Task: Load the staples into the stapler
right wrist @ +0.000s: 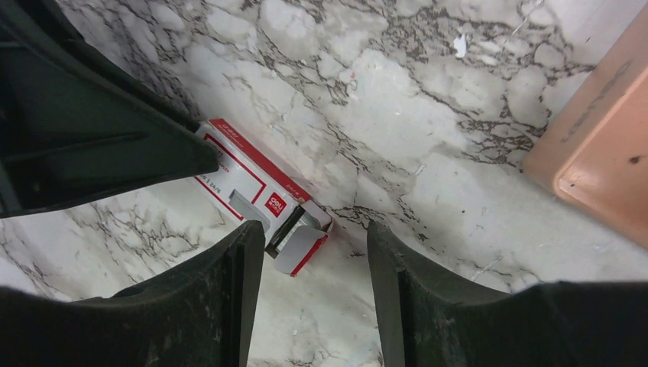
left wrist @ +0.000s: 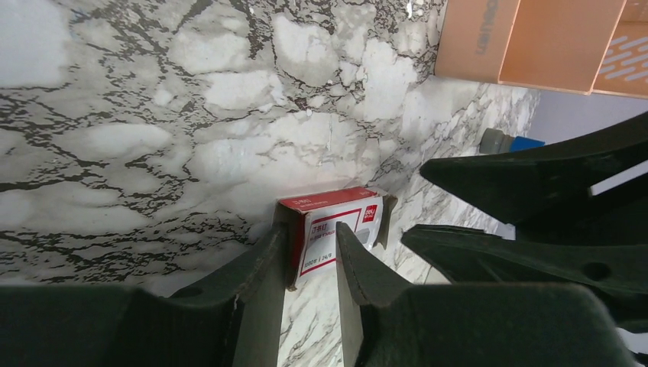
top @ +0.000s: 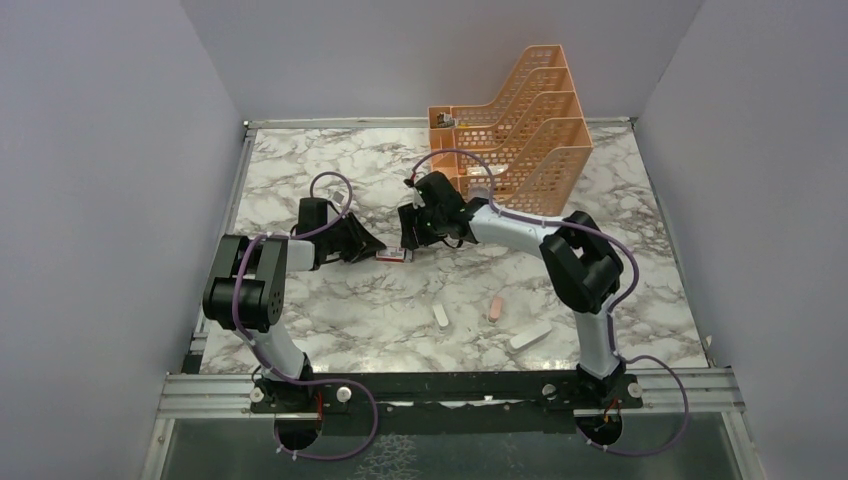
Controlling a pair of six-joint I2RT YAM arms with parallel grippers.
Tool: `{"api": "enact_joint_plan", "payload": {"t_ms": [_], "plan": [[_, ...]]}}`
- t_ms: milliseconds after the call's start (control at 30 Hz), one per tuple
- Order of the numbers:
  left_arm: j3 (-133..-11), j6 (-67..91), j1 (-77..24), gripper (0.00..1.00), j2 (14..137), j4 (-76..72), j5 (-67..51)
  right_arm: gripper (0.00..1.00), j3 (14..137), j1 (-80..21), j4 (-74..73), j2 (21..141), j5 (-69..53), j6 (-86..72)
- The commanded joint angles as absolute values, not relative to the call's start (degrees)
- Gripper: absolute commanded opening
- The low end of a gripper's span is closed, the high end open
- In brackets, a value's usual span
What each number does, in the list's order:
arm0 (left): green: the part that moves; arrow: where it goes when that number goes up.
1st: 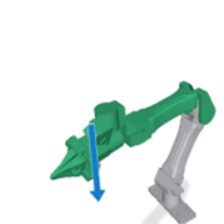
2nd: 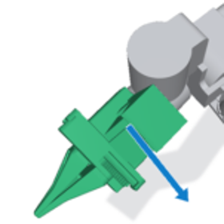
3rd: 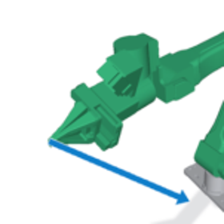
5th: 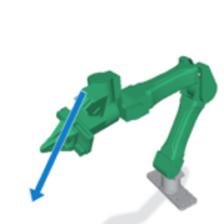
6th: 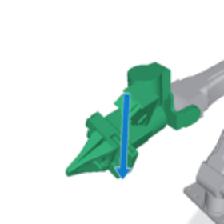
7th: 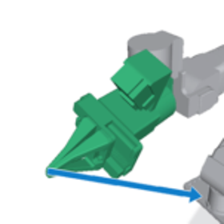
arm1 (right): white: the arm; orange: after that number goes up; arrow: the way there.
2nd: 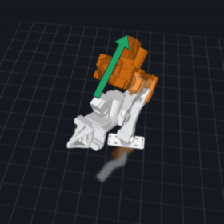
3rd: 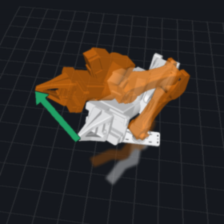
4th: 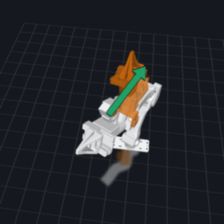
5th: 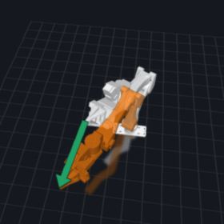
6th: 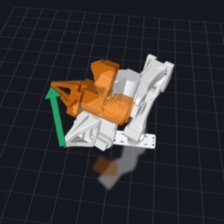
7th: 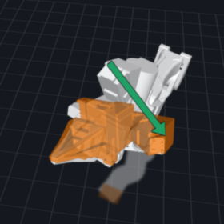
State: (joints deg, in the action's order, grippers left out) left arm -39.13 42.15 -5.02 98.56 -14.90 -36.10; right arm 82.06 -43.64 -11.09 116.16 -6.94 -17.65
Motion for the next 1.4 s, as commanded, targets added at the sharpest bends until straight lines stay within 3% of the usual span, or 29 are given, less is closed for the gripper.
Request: {"api": "enact_joint_plan", "payload": {"t_ms": [0,267,633,1000,1367], "plan": [[-38.2,41.0,-5.1,0.30,97.1,-14.7,-33.9,0.56,85.3,-44.9,-15.3,119.2,-5.3,-19.8],[-38.4,40.6,-5.1,0.29,97.1,-14.0,-33.4,0.54,87.0,-45.9,-18.3,121.0,-2.6,-19.7],[-38.7,40.5,-5.1,0.29,97.9,-14.1,-33.6,0.36,87.2,-45.9,-22.2,120.2,2.6,-21.2],[-38.6,40.4,-5.0,0.19,98.2,-14.5,-34.2,0.04,86.9,-45.9,-22.2,120.3,2.6,-22.5],[-38.4,40.0,-4.5,0.06,97.7,-16.3,-35.4,0.01,82.7,-45.5,-21.0,117.4,5.9,-24.4]]}}
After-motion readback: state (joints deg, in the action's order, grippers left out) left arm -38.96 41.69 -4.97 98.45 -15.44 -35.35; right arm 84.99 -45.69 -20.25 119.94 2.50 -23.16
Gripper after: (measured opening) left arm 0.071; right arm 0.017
